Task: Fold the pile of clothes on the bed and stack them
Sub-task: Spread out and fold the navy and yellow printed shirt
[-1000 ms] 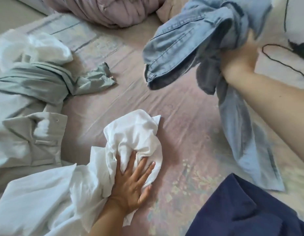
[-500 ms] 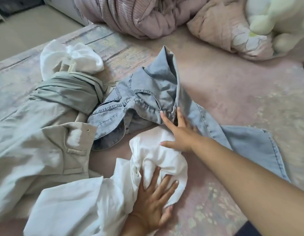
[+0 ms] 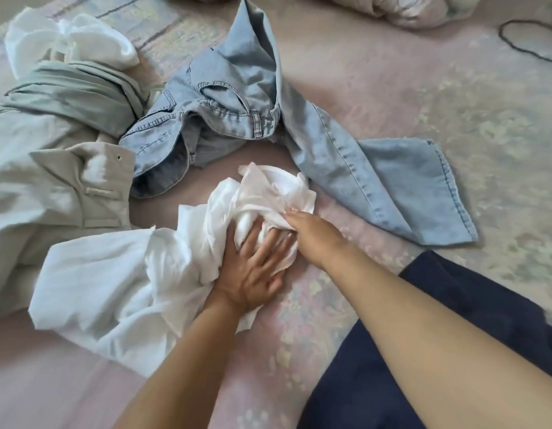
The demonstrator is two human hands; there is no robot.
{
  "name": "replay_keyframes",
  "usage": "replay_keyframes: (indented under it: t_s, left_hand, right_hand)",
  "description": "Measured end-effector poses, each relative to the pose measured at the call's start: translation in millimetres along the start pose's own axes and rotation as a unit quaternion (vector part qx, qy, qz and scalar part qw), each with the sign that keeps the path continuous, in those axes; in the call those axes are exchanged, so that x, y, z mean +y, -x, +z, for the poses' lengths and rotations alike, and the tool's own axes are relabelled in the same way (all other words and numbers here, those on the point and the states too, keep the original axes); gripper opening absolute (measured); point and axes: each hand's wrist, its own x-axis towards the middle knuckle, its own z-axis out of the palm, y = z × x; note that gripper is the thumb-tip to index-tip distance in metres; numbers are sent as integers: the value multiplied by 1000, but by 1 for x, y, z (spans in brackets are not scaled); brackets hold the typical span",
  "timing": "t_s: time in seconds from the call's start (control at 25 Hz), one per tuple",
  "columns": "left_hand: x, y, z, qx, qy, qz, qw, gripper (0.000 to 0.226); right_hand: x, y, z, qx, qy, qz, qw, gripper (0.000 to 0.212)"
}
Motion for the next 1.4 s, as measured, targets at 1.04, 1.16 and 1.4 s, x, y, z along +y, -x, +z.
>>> replay_keyframes:
  t_s: [1.04,1.16,1.4]
  left_hand:
    - [72,-97,-105,-316,58,41,946,62]
    - [171,-54,-73,-337,157,43,927,61]
    - [221,16,-34,-271,189,36,943,61]
  right_hand:
    - [80,237,57,3,127,262,957,68]
    - [94,254,50,21,148,292,945,58]
    - [141,281,67,-73,127,311,939,62]
